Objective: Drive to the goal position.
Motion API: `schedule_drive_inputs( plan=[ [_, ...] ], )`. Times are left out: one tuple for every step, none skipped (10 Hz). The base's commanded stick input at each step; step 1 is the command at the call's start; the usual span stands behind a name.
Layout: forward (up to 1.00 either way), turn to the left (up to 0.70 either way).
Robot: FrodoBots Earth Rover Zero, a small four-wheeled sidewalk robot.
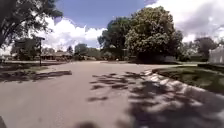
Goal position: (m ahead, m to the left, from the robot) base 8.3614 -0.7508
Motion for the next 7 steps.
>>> schedule_drive_inputs(
  plan=[
    [0.70, 0.00],
    [0.70, 0.00],
    [0.70, 0.00],
    [0.70, 0.00],
    [0.70, 0.00],
    [0.70, 0.00],
    [0.70, 0.00]
  ],
)
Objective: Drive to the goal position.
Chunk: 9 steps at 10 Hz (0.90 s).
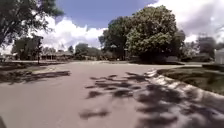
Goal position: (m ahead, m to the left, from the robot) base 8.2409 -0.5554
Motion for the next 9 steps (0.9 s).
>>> schedule_drive_inputs(
  plan=[
    [0.70, 0.00],
    [0.70, 0.00],
    [0.70, 0.00],
    [0.70, 0.00],
    [0.70, 0.00],
    [0.70, 0.00],
    [0.70, 0.00],
    [0.70, 0.00],
    [0.70, 0.00]
  ],
)
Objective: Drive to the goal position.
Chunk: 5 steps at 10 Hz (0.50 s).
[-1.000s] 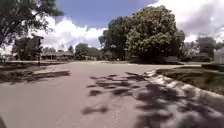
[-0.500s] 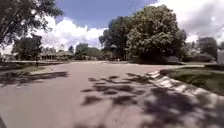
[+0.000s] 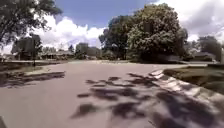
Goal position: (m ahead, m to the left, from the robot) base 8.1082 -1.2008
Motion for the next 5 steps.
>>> schedule_drive_inputs(
  plan=[
    [0.70, 0.00],
    [0.70, 0.00],
    [0.70, 0.00],
    [0.70, 0.00],
    [0.70, 0.00]
  ],
)
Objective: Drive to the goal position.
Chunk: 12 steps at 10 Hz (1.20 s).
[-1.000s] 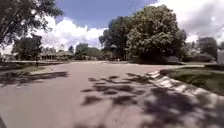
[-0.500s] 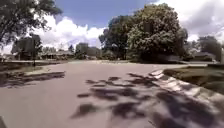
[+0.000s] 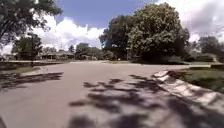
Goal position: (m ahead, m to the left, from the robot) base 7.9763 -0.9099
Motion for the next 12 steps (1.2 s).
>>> schedule_drive_inputs(
  plan=[
    [0.70, 0.00],
    [0.70, 0.00],
    [0.70, 0.00],
    [0.70, 0.00],
    [0.70, 0.00],
    [0.70, 0.00],
    [0.70, 0.00],
    [0.70, 0.00],
    [0.70, 0.00],
    [0.70, 0.00],
    [0.70, 0.00],
    [0.70, 0.00]
  ],
)
